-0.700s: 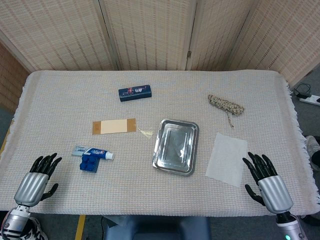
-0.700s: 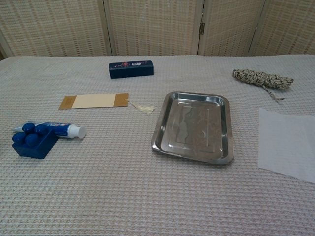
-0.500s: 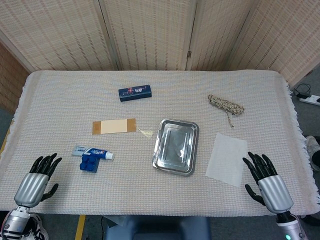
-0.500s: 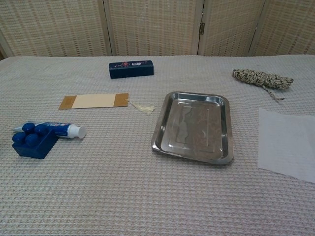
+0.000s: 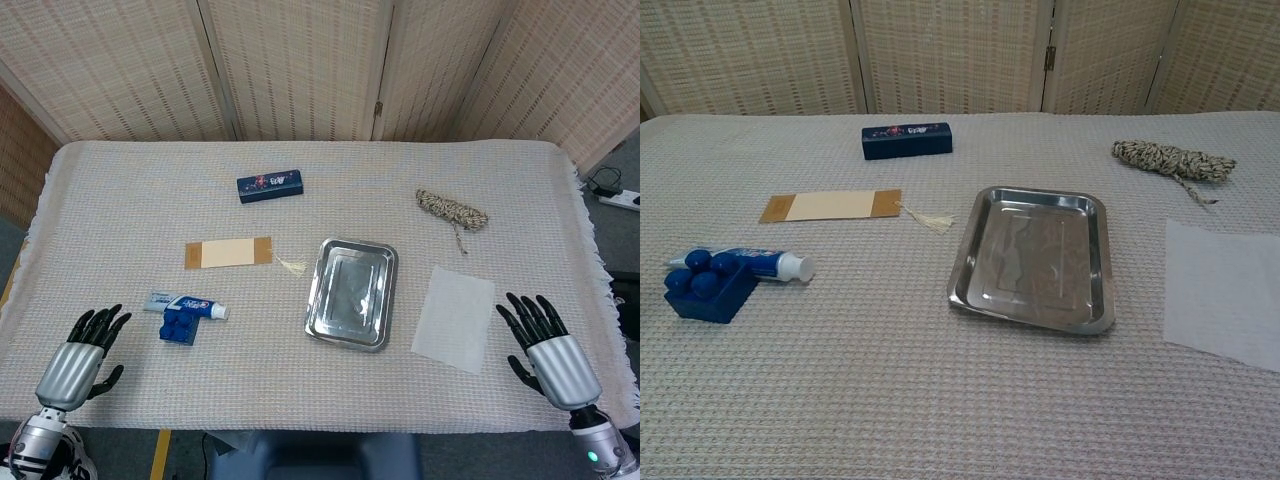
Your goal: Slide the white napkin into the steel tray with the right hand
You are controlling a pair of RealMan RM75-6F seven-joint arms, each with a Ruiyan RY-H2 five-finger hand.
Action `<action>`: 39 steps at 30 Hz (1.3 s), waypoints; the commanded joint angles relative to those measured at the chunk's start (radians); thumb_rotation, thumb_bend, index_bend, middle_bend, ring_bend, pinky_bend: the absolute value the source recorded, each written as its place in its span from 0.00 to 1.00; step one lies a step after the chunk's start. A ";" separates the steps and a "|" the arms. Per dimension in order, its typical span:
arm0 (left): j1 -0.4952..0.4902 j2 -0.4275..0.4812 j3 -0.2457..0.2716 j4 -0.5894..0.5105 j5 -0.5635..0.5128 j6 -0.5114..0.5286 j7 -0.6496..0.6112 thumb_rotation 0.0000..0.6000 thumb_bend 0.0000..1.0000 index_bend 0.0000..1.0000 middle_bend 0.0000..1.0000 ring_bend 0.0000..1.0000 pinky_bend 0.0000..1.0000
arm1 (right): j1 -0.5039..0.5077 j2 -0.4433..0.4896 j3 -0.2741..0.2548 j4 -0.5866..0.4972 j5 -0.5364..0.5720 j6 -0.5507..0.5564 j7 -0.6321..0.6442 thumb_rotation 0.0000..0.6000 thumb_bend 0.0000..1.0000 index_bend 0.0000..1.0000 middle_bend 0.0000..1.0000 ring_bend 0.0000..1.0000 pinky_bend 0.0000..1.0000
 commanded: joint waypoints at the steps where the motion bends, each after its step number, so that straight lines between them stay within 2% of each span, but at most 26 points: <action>1: -0.016 -0.016 0.000 0.007 0.008 -0.023 -0.009 1.00 0.44 0.00 0.00 0.00 0.00 | 0.023 -0.040 0.008 0.165 -0.009 0.012 0.078 1.00 0.40 0.16 0.00 0.00 0.00; 8: -0.042 -0.053 -0.009 0.053 -0.041 -0.093 0.001 1.00 0.44 0.00 0.00 0.00 0.00 | 0.050 -0.108 0.010 0.415 0.024 -0.032 0.156 1.00 0.40 0.22 0.00 0.00 0.00; 12: -0.045 -0.062 -0.013 0.067 -0.060 -0.105 0.007 1.00 0.44 0.00 0.00 0.00 0.00 | 0.072 -0.185 0.013 0.565 0.045 -0.065 0.235 1.00 0.40 0.26 0.00 0.00 0.00; 21: -0.048 -0.069 -0.018 0.089 -0.091 -0.119 0.012 1.00 0.44 0.00 0.00 0.00 0.00 | 0.116 -0.362 -0.003 0.861 0.065 -0.144 0.341 1.00 0.40 0.28 0.00 0.00 0.00; 26: -0.047 -0.072 -0.021 0.096 -0.104 -0.120 0.015 1.00 0.44 0.00 0.00 0.00 0.00 | 0.133 -0.431 -0.015 0.966 0.068 -0.166 0.389 1.00 0.40 0.28 0.00 0.00 0.00; 31: -0.048 -0.074 -0.022 0.103 -0.106 -0.119 0.012 1.00 0.44 0.00 0.00 0.00 0.00 | 0.144 -0.475 -0.018 1.025 0.075 -0.167 0.416 1.00 0.40 0.27 0.00 0.00 0.00; 39: -0.048 -0.077 -0.021 0.109 -0.109 -0.118 0.010 1.00 0.44 0.00 0.00 0.00 0.00 | 0.156 -0.523 -0.031 1.105 0.078 -0.166 0.431 1.00 0.40 0.16 0.00 0.00 0.00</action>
